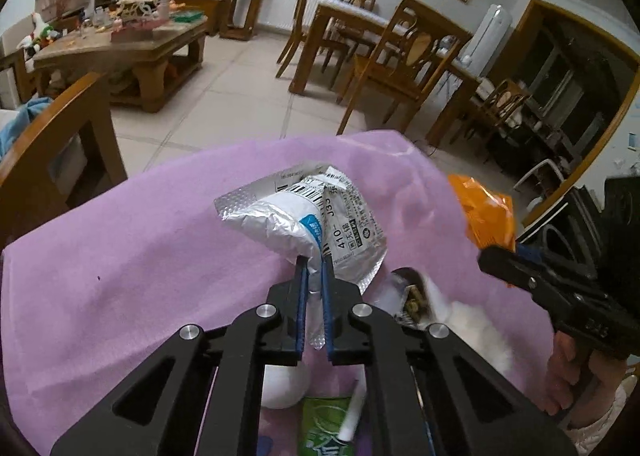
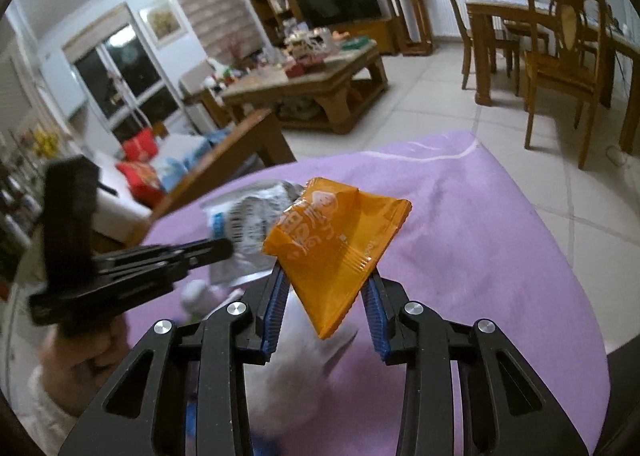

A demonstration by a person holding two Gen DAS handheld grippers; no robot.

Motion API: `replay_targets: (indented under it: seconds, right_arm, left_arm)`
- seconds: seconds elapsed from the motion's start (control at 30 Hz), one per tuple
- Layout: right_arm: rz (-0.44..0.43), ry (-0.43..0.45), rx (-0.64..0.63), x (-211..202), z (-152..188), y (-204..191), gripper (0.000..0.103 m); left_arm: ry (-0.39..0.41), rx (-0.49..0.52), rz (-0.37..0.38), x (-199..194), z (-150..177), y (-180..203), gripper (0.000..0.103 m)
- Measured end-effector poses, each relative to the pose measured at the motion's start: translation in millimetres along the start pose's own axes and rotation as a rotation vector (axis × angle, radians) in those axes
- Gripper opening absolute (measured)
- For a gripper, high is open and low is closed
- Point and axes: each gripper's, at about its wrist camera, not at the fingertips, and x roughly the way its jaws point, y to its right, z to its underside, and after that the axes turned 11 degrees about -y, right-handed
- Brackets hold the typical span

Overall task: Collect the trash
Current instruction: 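Grasp the silver packet with the left tool while the right tool grasps the orange wrapper, then carry both items over the black bin and open both tools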

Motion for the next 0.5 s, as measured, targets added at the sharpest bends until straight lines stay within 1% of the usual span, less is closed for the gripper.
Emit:
replay_targets:
  seconds: [0.07,0.23,0.37,0.5]
  right_arm:
    - [-0.027,0.014,0.023,-12,10,6,0.036]
    - [-0.044,0.051,0.072,-41,36,23,0.036]
    - [-0.041,0.113,0.109,-73,55,37,0.036]
    - [-0.024,0.197,0.142,-117,72,54,0.036]
  left_arm:
    - [0.028,0.007,0.009,-7,3,6,0.007]
    - [0.102,0.02,0.048,-26,11,16,0.006]
    - [0.152,0.032,0.086,-42,18,29,0.006]
    - [0.2,0.072,0.131,-56,26,57,0.007]
